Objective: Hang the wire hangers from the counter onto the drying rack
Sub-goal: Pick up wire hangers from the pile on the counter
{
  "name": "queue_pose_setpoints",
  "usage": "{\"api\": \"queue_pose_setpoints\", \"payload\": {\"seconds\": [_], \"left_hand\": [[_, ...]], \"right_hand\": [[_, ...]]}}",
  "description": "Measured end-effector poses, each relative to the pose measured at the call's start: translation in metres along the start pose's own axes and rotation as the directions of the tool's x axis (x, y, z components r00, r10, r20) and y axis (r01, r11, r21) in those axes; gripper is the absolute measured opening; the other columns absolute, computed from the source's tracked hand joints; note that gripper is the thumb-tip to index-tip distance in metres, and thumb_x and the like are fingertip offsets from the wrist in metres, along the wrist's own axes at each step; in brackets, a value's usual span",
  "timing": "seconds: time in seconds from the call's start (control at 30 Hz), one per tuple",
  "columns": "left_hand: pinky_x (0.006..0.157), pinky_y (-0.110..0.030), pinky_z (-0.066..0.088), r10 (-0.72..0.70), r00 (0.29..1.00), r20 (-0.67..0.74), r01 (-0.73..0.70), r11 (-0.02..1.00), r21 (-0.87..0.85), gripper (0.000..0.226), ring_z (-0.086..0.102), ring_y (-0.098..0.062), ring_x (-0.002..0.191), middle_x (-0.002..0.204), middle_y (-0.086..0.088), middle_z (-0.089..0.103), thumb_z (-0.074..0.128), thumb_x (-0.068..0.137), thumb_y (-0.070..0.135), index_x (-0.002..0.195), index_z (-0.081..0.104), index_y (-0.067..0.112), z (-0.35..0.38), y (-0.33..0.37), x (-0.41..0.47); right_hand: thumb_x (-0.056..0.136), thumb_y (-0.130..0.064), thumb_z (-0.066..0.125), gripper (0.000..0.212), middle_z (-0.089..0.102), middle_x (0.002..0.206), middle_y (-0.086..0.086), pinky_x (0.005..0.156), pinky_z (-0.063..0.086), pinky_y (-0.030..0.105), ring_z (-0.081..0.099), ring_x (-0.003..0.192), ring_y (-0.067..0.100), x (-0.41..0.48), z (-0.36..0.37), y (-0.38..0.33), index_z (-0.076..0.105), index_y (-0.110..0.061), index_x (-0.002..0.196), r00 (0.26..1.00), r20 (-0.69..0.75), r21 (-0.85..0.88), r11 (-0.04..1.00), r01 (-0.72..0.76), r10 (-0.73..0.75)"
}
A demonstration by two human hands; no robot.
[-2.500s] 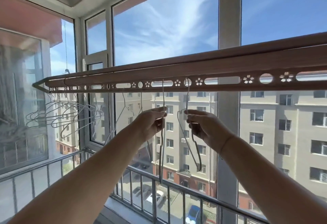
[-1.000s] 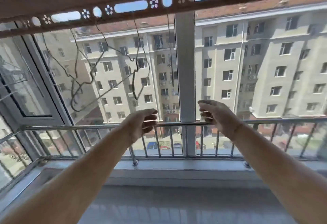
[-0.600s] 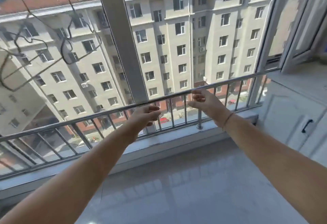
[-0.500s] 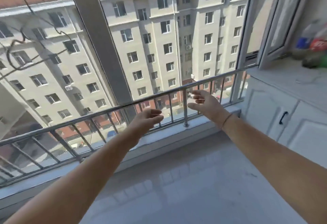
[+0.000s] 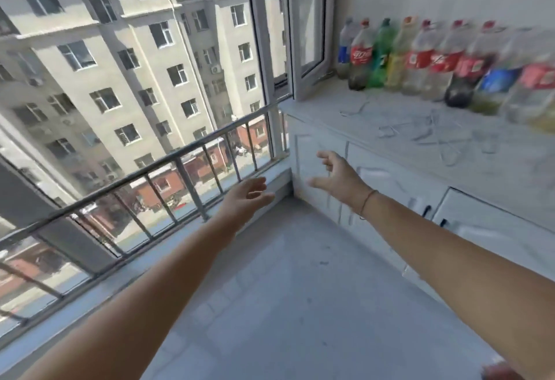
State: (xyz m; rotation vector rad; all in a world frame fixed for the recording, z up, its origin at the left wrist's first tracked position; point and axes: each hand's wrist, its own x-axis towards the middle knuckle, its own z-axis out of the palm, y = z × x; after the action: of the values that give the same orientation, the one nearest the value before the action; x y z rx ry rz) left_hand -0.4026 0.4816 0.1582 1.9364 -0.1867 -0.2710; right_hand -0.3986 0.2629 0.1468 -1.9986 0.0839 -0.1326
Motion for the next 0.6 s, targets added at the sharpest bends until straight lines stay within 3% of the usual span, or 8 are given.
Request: {"api": "queue_pose_setpoints", "payload": {"seconds": [0.07, 0.2, 0.33, 0.43, 0.6], "left_hand": [[0.09, -0.022, 0.043, -0.001, 1.0, 0.023, 0.001, 1.0, -0.01, 0.043, 0.058, -0.015, 0.105, 0.117, -0.009, 0.061, 0.066, 0.086, 0.014, 0.126, 0.054, 0.006, 0.034, 0.008, 0.023], [0.07, -0.003, 0.043, 0.001, 0.993, 0.121, 0.003, 0.999, -0.035, 0.035, 0.059, -0.006, 0.091, 0.105, -0.003, 0.063, 0.066, 0.085, 0.013, 0.119, 0.057, 0.01, 0.093, 0.023, 0.069], [0.082, -0.018, 0.043, -0.003, 0.982, 0.191, 0.007, 1.0, -0.023, 0.041, 0.061, -0.016, 0.101, 0.115, -0.008, 0.064, 0.071, 0.081, 0.022, 0.119, 0.059, 0.013, 0.135, 0.034, 0.119], [0.079, -0.017, 0.04, -0.008, 0.966, 0.259, 0.01, 1.0, -0.005, 0.04, 0.057, -0.009, 0.098, 0.114, -0.003, 0.061, 0.065, 0.086, 0.02, 0.124, 0.056, 0.013, 0.164, 0.045, 0.159], [0.073, -0.012, 0.039, 0.009, 0.937, 0.349, -0.014, 1.0, 0.012, 0.039, 0.055, -0.012, 0.104, 0.116, -0.004, 0.06, 0.062, 0.089, 0.02, 0.126, 0.055, 0.011, 0.206, 0.056, 0.237]], "right_hand": [[0.078, -0.019, 0.072, 0.067, 0.038, 0.141, 0.017, 0.1, 0.036, 0.03, 0.038, 0.132, 0.024, 0.006, -0.035, 0.022, 0.039, -0.01, 0.135, 0.998, -0.04, -0.02, 0.999, -0.042, 0.041], [0.08, -0.019, 0.07, 0.058, 0.044, 0.133, 0.013, 0.093, 0.037, 0.027, 0.044, 0.123, 0.02, 0.016, -0.097, 0.062, 0.043, -0.01, 0.131, 0.98, -0.141, 0.012, 0.99, -0.142, 0.143], [0.081, -0.016, 0.069, 0.048, 0.052, 0.12, 0.012, 0.095, 0.042, 0.031, 0.05, 0.106, 0.018, 0.032, -0.141, 0.1, 0.05, -0.008, 0.124, 0.937, -0.263, 0.085, 0.973, -0.213, 0.228], [0.08, -0.013, 0.069, 0.039, 0.055, 0.113, 0.011, 0.091, 0.043, 0.029, 0.052, 0.095, 0.016, 0.052, -0.164, 0.127, 0.054, -0.011, 0.116, 0.902, -0.323, 0.139, 0.957, -0.256, 0.288], [0.08, -0.011, 0.068, 0.038, 0.055, 0.106, 0.009, 0.084, 0.041, 0.025, 0.054, 0.094, 0.016, 0.093, -0.207, 0.163, 0.055, -0.006, 0.116, 0.837, -0.412, 0.169, 0.933, -0.318, 0.36]]}}
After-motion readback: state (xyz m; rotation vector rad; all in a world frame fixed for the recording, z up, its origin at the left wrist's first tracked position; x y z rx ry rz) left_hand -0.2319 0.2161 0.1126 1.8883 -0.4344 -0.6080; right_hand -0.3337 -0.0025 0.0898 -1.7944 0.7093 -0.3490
